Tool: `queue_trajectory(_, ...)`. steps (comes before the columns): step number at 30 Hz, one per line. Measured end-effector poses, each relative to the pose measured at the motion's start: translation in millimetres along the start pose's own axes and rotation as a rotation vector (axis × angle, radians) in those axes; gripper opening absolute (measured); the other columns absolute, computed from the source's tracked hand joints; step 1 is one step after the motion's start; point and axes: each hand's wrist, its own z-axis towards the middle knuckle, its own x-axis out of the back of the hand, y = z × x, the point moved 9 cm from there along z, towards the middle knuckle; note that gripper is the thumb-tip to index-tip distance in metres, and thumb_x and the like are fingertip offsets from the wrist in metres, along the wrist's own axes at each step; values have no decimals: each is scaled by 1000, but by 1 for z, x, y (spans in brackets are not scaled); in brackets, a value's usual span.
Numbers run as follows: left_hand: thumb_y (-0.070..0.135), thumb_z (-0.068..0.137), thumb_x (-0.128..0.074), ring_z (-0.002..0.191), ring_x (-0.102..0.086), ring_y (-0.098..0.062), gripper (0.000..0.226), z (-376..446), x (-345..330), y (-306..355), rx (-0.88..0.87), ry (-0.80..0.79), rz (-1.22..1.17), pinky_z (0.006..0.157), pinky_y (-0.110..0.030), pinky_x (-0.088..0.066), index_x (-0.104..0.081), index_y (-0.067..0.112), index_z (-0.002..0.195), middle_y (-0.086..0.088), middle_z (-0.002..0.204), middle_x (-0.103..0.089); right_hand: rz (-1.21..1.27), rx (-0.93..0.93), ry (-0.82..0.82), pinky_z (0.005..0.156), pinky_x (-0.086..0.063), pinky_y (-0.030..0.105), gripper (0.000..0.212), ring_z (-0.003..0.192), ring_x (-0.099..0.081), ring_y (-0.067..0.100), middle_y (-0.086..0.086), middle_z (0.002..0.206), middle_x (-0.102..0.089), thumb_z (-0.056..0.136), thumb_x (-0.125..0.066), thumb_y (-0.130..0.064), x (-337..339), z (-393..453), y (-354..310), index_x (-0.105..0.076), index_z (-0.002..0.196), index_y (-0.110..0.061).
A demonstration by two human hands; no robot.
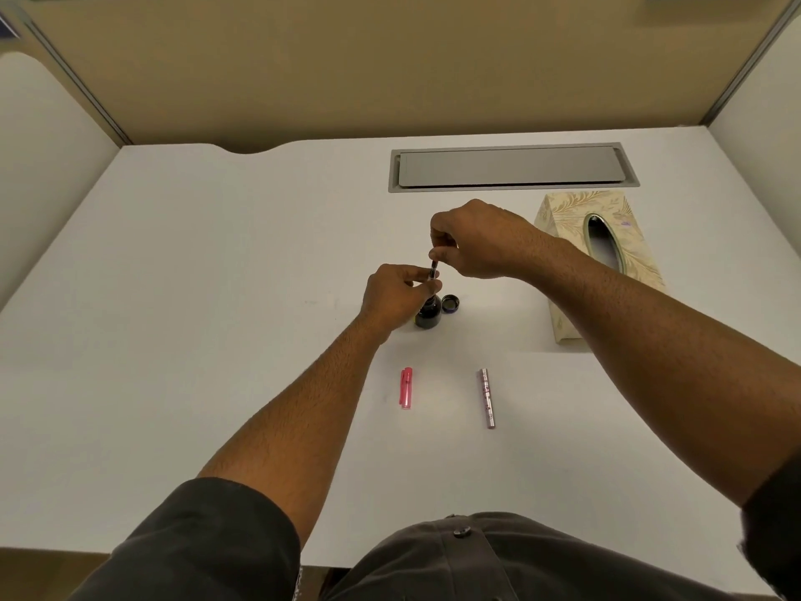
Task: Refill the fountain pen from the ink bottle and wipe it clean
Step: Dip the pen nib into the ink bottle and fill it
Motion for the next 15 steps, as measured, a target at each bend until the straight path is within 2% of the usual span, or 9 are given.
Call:
queue_trajectory(6,34,83,-72,104,-59,-13,32,-8,6,10,-85,94,99,81,-22,-42,-71,18,110,1,116,-67,164,-78,90,65,-43,29,16,84,-60,17,-1,95,-67,93,-59,-33,0,-25,9,-61,99,-19)
queue_trajectory(10,38,82,-72,82,-55,-8,26,-14,5,14,-146,140,175,65,-16,-37,-73,22,104,5,94,-64,273,-124,149,65,-46,25,14,81,-62,15,-1,92,-69,91,-62,-31,-7,-44,12,-62,98,-19)
queue_trajectory(12,39,83,-71,80,-58,-9,25,-17,2,13,-165,136,204,65,-17,-39,-74,26,104,7,90,-65,317,-143,178,59,-40,22,13,74,-60,12,-2,89,-69,90,-64,-29,-13,-54,12,-62,96,-19)
queue_trajectory(15,32,84,-71,85,-64,-8,26,-20,-2,9,-152,114,154,69,-12,-44,-73,25,109,5,100,-72,415,-181,245,54,-37,20,11,62,-54,6,-7,81,-65,88,-66,-29,-23,-71,13,-60,91,-21)
